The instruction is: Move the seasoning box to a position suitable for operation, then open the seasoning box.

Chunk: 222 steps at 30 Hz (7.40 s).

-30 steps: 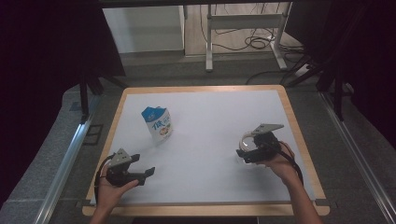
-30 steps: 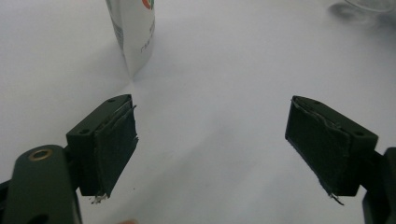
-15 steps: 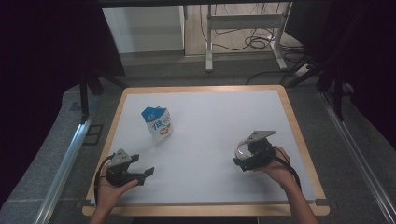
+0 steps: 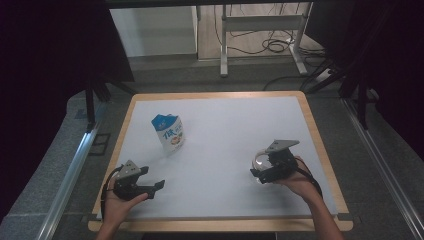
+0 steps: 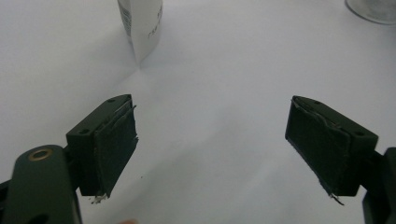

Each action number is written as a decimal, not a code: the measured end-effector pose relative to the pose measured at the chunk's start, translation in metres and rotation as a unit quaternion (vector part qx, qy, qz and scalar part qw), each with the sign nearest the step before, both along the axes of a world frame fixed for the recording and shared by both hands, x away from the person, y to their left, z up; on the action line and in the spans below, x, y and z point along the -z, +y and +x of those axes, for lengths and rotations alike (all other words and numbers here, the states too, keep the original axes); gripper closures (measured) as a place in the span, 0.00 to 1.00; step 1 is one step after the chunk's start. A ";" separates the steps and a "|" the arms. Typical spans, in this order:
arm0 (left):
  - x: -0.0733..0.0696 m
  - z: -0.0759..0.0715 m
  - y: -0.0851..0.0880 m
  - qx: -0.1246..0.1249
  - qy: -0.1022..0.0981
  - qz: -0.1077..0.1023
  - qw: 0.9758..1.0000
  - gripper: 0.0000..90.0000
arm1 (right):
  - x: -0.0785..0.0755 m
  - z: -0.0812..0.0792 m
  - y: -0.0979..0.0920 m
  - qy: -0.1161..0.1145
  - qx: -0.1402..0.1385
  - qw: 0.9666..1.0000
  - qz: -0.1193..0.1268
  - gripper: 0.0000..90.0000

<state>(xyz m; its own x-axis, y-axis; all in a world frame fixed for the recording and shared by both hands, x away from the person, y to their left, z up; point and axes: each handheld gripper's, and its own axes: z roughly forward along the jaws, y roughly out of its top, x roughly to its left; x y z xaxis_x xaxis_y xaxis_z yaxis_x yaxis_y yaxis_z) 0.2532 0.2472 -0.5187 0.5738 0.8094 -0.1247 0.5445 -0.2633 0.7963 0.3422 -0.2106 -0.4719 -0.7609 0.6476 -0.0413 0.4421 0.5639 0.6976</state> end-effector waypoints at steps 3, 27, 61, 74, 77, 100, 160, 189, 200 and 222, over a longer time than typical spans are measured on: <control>0.001 0.001 0.001 -0.002 0.002 0.001 1.000 0.19 | -0.008 -0.003 -0.003 -0.010 -0.001 1.000 0.008 0.07; 0.001 0.000 0.003 0.001 0.002 -0.003 1.000 0.23 | -0.057 -0.045 -0.002 -0.080 0.010 0.985 0.152 0.67; -0.006 0.003 0.000 0.004 -0.018 -0.035 0.999 0.29 | 0.001 -0.076 0.066 -0.100 -0.037 0.983 0.147 0.70; -0.010 0.019 -0.005 -0.015 -0.026 -0.021 0.999 0.33 | 0.010 -0.077 0.068 -0.089 -0.037 0.986 0.137 0.64; -0.013 0.026 -0.006 -0.025 -0.028 -0.018 0.999 0.33 | 0.010 -0.076 0.067 -0.089 -0.037 0.986 0.140 0.63; -0.023 0.040 -0.007 -0.023 -0.024 -0.020 0.999 0.32 | -0.023 -0.076 0.028 -0.128 0.013 0.981 0.145 0.65; -0.038 0.035 -0.083 0.070 -0.046 -0.026 0.996 0.46 | -0.015 -0.082 -0.061 -0.135 0.117 0.978 0.112 1.00; -0.040 0.038 -0.090 0.077 -0.042 -0.021 0.996 0.44 | -0.018 -0.080 -0.062 -0.144 0.116 0.974 0.128 1.00; -0.038 0.038 -0.085 0.069 -0.039 -0.029 0.996 0.41 | -0.014 -0.081 -0.061 -0.145 0.125 0.975 0.112 1.00; -0.037 0.038 -0.087 0.070 -0.039 -0.032 0.996 0.40 | -0.001 -0.080 -0.066 -0.137 0.139 0.974 0.112 1.00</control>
